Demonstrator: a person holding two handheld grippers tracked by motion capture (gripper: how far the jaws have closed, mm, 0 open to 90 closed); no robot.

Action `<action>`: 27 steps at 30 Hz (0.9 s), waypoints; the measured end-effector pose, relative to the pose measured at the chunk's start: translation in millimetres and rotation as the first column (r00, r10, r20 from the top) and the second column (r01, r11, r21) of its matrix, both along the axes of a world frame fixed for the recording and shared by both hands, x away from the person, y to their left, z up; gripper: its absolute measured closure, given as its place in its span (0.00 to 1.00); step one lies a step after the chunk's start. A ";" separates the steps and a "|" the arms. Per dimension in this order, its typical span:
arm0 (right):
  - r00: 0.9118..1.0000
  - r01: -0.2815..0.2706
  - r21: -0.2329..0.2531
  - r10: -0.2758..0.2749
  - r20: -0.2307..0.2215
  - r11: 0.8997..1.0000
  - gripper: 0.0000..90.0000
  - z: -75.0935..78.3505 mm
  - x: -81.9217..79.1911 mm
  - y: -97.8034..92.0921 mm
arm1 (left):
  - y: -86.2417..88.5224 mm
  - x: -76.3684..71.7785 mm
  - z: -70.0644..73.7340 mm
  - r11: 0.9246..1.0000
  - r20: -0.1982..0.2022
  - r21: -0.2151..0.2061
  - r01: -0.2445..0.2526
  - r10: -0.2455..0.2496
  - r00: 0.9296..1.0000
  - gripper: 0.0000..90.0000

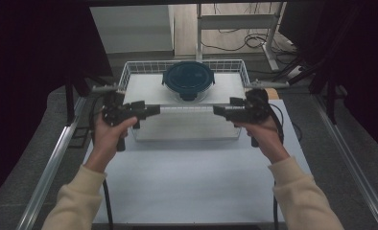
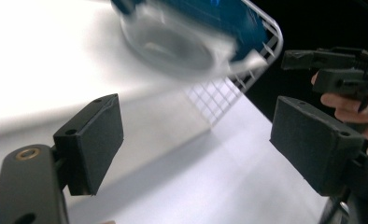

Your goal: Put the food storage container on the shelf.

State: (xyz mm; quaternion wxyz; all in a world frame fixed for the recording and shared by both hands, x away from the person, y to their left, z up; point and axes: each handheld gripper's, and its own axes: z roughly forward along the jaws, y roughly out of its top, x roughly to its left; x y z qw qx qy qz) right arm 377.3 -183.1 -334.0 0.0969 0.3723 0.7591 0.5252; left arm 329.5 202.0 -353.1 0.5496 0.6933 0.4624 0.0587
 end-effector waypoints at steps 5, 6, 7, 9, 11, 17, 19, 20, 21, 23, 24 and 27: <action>1.000 -0.023 -0.015 0.023 -0.002 1.000 0.20 -25.6 -38.3 -20.1 | 6.6 -42.0 -36.8 0.999 0.000 0.015 0.030 -0.030 1.000 0.20; 1.000 -0.030 -0.007 0.030 -0.003 1.000 0.21 -31.2 -45.9 -23.4 | 7.8 -49.3 -44.5 0.999 -0.003 0.017 0.030 -0.030 1.000 0.20; 1.000 -0.030 -0.007 0.030 -0.003 1.000 0.21 -31.2 -45.9 -23.4 | 7.8 -49.3 -44.5 0.999 -0.003 0.017 0.030 -0.030 1.000 0.20; 0.999 -0.052 -0.030 0.052 -0.002 0.998 0.21 -48.6 -68.3 -30.9 | 9.5 -62.0 -60.2 0.999 -0.014 0.035 0.023 -0.023 1.000 0.20; 0.999 -0.054 -0.047 0.053 -0.003 0.997 0.21 -58.4 -80.2 -35.4 | 11.4 -75.9 -80.6 0.997 -0.029 0.073 0.025 -0.023 0.999 0.20; 0.999 -0.037 -0.063 0.035 -0.032 0.997 0.21 -89.0 -99.6 -45.4 | 13.2 -91.8 -109.3 0.991 -0.047 0.132 -0.005 0.011 0.999 0.23; 0.999 -0.027 -0.073 0.024 -0.043 0.997 0.21 -101.3 -102.2 -47.6 | 12.6 -95.6 -116.4 0.991 -0.061 0.136 0.006 0.003 0.998 0.23; 0.998 -0.022 -0.071 0.019 -0.052 0.997 0.22 -107.6 -103.2 -48.8 | 11.6 -97.6 -119.8 0.990 -0.066 0.138 0.012 -0.003 0.998 0.23; 0.998 -0.019 -0.070 0.015 -0.061 0.997 0.22 -114.2 -103.7 -49.7 | 11.6 -97.6 -119.8 0.990 -0.066 0.138 0.012 -0.003 0.998 0.23; 0.997 -0.020 -0.079 0.014 -0.079 0.997 0.22 -120.9 -104.1 -49.5 | 9.2 -101.3 -126.9 0.988 -0.074 0.152 0.022 -0.011 0.997 0.23; 0.995 -0.032 -0.112 0.021 -0.098 0.993 0.22 -133.2 -105.4 -47.5 | 6.5 -103.8 -134.3 0.984 -0.089 0.173 0.039 -0.024 0.996 0.24; 0.996 -0.036 -0.161 0.021 -0.091 0.986 0.22 -140.7 -107.6 -45.5 | 4.0 -105.3 -140.1 0.980 -0.107 0.193 0.048 -0.028 0.994 0.25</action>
